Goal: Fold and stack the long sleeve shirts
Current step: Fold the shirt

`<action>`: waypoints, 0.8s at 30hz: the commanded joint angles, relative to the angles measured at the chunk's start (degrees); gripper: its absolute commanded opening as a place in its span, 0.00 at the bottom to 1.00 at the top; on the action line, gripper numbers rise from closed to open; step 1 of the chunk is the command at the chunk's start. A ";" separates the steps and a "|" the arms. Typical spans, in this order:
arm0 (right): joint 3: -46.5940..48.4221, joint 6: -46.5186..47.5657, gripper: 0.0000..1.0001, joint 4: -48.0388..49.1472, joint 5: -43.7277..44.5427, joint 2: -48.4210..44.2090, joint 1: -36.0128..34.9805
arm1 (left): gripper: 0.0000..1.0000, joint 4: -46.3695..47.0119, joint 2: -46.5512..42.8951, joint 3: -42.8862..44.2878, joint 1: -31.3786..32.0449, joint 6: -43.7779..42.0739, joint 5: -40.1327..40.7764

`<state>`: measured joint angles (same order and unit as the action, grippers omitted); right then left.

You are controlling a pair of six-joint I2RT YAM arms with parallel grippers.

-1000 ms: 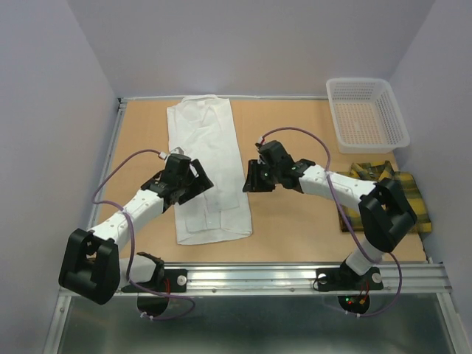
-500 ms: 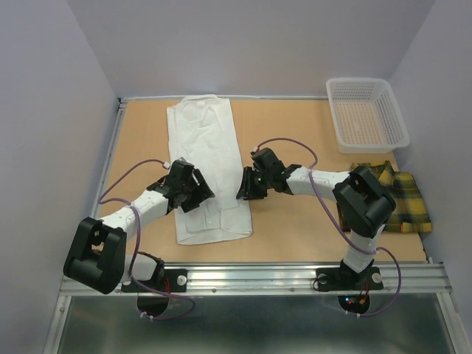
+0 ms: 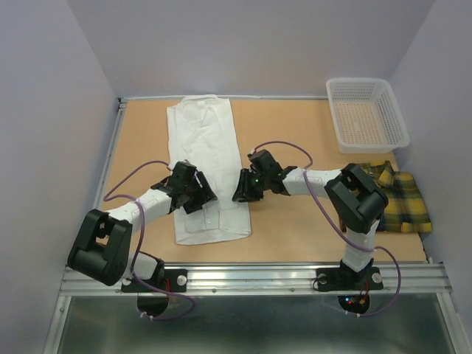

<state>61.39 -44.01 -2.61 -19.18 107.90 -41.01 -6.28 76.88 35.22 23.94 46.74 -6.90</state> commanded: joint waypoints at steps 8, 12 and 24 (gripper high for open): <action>3.04 -1.34 0.20 2.00 -1.04 1.35 -1.96 | 0.76 1.01 0.55 -2.00 0.40 -2.18 -0.75; 3.21 -1.87 0.05 2.00 -0.68 0.30 -2.05 | 0.76 1.01 0.29 -2.35 0.40 -2.53 -0.40; 3.22 -5.21 0.01 2.00 -1.04 -4.36 -1.96 | 0.76 0.84 0.81 -1.56 0.40 -3.32 -1.10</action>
<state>61.45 -47.53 -2.22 -19.97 107.94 -42.46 -4.49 77.03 34.50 24.03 44.69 -7.97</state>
